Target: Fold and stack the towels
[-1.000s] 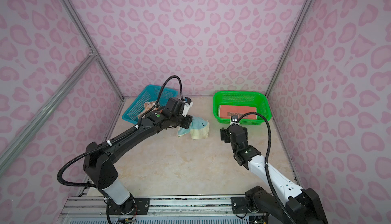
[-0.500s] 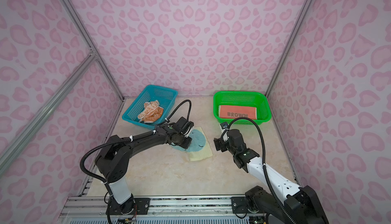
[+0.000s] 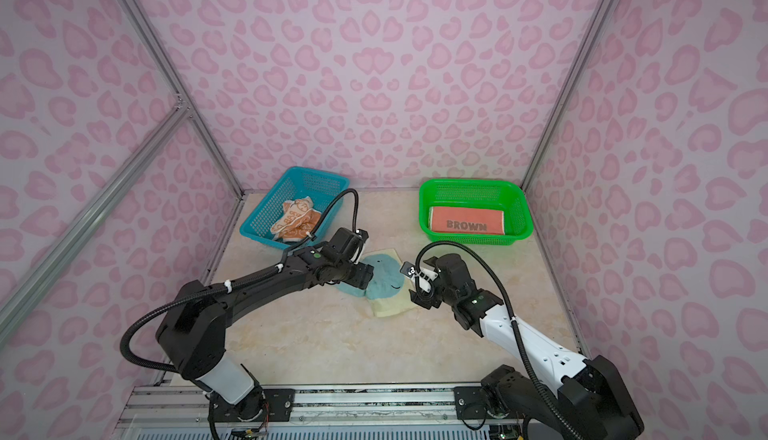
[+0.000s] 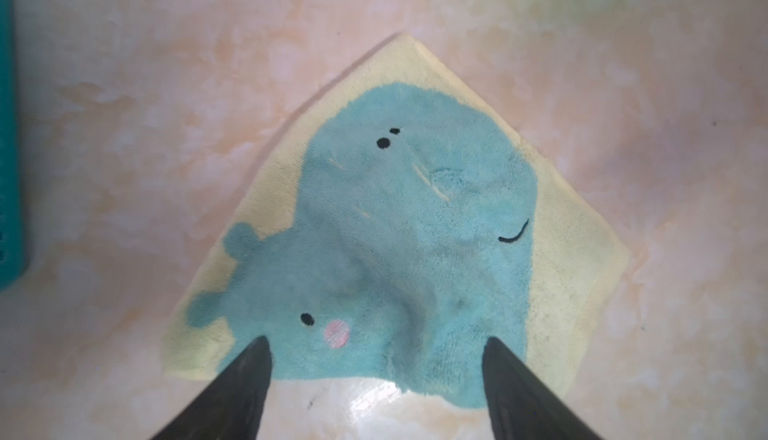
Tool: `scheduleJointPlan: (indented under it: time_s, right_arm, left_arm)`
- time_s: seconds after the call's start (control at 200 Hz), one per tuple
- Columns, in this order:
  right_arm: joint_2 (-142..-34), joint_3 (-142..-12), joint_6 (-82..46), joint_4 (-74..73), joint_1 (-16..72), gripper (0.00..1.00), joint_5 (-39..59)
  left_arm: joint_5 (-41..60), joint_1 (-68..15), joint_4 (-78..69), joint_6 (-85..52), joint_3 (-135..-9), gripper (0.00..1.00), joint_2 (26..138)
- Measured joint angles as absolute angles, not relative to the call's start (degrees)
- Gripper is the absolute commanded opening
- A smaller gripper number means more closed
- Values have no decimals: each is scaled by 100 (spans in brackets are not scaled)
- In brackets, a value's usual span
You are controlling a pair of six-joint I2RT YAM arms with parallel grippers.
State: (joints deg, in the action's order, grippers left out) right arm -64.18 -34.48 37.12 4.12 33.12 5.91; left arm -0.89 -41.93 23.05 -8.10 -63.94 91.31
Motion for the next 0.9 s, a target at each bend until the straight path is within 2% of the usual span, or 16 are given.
scheduleJointPlan:
  time_s: [0.115,0.305,0.48,0.73,0.9]
  right_arm:
    - [-6735,-3660,4327,906,3341,76,714]
    - [-7524,-3986,4932,1555,3494,76,703]
    - [-8125,-4283,5229,1881,3494,75,587]
    - [-8774,-5059,5673,2604,3417,66,773]
    - [-9255,-5579,5929,3131,3374,66,926]
  left_arm:
    - [-390,-4034,1876,-1020,-5791,87,8479]
    - [-786,-3699,1422,-1341,-5168,87,7776]
    - [-1033,-3568,1205,-1503,-4960,87,7609]
    - [-1262,-3435,1151,-1662,-4775,86,7494]
    - [-1302,-3380,1114,-1658,-4786,86,7522]
